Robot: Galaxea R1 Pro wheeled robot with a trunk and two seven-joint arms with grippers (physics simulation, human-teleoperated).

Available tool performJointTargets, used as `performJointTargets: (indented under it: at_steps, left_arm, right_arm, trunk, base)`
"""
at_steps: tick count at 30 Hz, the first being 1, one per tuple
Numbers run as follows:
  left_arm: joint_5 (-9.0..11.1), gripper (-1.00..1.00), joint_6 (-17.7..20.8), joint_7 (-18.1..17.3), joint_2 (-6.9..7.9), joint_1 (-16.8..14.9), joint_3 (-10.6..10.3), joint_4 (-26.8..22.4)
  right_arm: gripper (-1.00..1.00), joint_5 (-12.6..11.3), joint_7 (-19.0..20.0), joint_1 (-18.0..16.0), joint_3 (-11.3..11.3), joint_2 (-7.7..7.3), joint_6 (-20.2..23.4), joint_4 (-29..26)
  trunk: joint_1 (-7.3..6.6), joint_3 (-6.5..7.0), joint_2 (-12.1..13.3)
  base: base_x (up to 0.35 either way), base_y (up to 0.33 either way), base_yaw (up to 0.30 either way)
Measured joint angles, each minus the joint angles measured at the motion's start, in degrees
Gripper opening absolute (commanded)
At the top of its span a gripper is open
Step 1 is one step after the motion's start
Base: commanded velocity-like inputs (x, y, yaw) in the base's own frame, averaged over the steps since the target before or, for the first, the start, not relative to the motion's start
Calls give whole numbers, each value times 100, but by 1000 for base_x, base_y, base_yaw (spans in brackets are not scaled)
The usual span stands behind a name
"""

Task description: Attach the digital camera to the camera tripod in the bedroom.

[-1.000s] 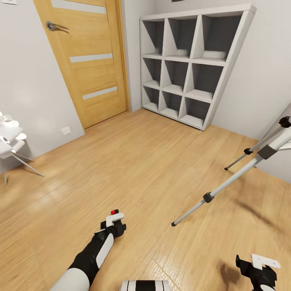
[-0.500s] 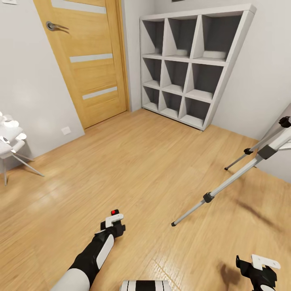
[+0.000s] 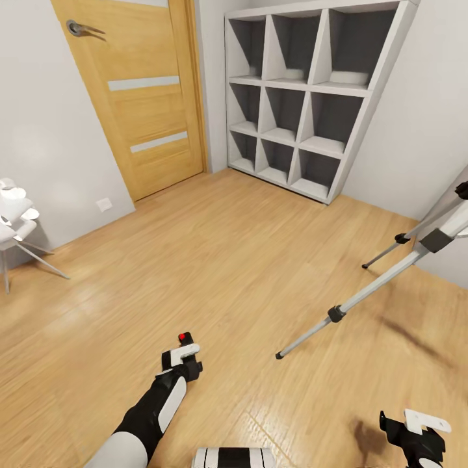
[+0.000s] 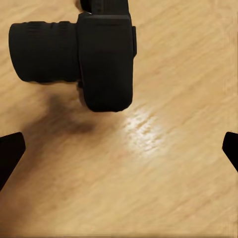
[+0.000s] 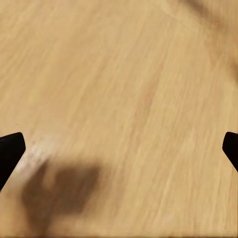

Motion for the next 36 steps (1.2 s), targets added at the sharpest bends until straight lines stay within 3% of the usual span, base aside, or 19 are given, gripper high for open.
performJointTargets:
  at_steps: [36]
  left_arm:
    - [0,100,-60,-9,8,0,2,-35]
  right_arm:
    - [100,-1,9,0,22,3,9,0]
  trunk:
    - [93,-798,-48]
  base:
    - [0,0,0]
